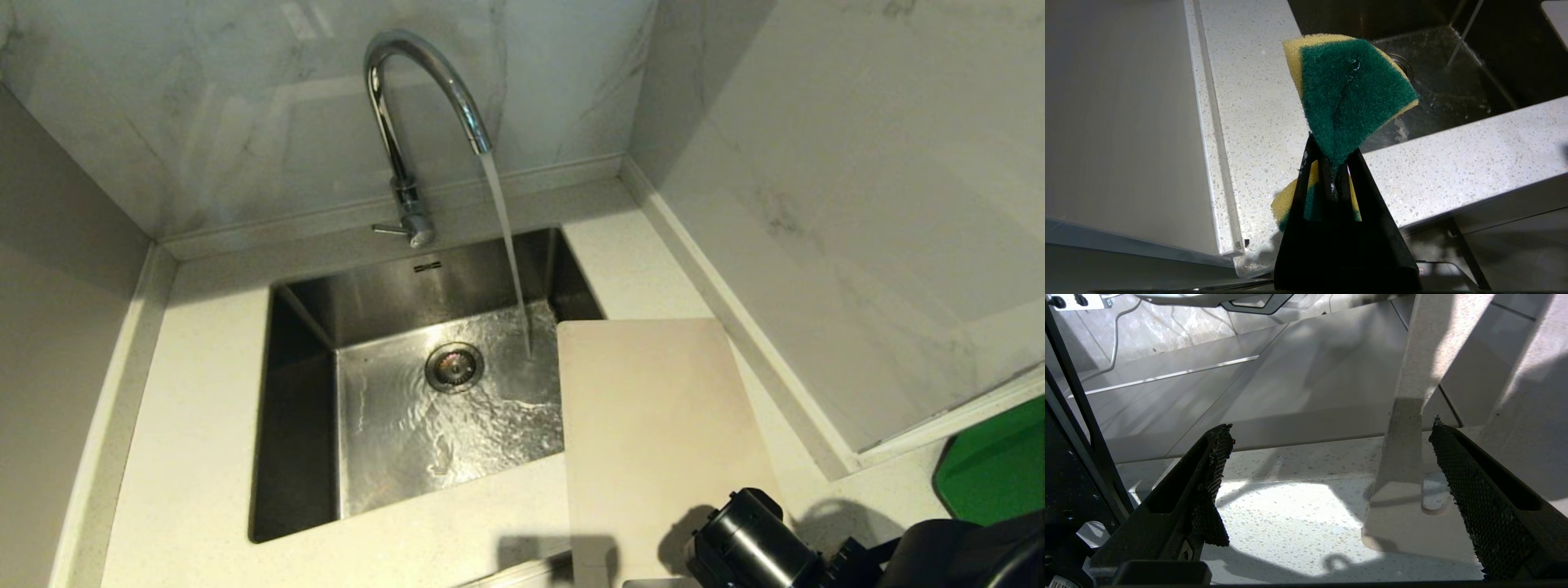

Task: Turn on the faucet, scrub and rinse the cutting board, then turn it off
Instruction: Pick up the cutting board

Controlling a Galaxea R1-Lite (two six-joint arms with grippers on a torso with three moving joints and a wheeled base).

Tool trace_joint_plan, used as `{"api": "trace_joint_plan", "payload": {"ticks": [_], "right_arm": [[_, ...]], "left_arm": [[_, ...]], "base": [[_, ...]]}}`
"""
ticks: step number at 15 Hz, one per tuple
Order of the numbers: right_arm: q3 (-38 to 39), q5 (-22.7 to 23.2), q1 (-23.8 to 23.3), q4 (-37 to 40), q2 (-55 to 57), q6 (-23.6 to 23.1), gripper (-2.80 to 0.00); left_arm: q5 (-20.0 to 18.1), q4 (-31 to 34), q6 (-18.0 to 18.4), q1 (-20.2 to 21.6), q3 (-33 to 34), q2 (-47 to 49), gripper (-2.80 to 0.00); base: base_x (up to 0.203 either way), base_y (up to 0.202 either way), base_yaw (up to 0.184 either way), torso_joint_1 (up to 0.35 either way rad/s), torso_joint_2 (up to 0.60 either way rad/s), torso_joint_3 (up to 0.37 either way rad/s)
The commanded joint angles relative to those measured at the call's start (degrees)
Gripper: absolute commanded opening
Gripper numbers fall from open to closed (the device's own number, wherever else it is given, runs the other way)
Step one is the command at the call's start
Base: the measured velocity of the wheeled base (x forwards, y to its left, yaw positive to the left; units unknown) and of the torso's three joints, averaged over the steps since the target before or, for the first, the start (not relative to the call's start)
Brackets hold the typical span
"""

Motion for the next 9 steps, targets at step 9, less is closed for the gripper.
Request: {"api": "trace_joint_plan", "payload": {"ticks": [9], "right_arm": [[-2.64,-0.07,-1.03,0.02,2.57,-0.28,0.0]], "left_arm": [[0.04,-0.05,-0.05,0.02,0.09,0.02,-2.8]], "base": [[0.0,0.0,0.0,0.0,0.0,0.0]]}}
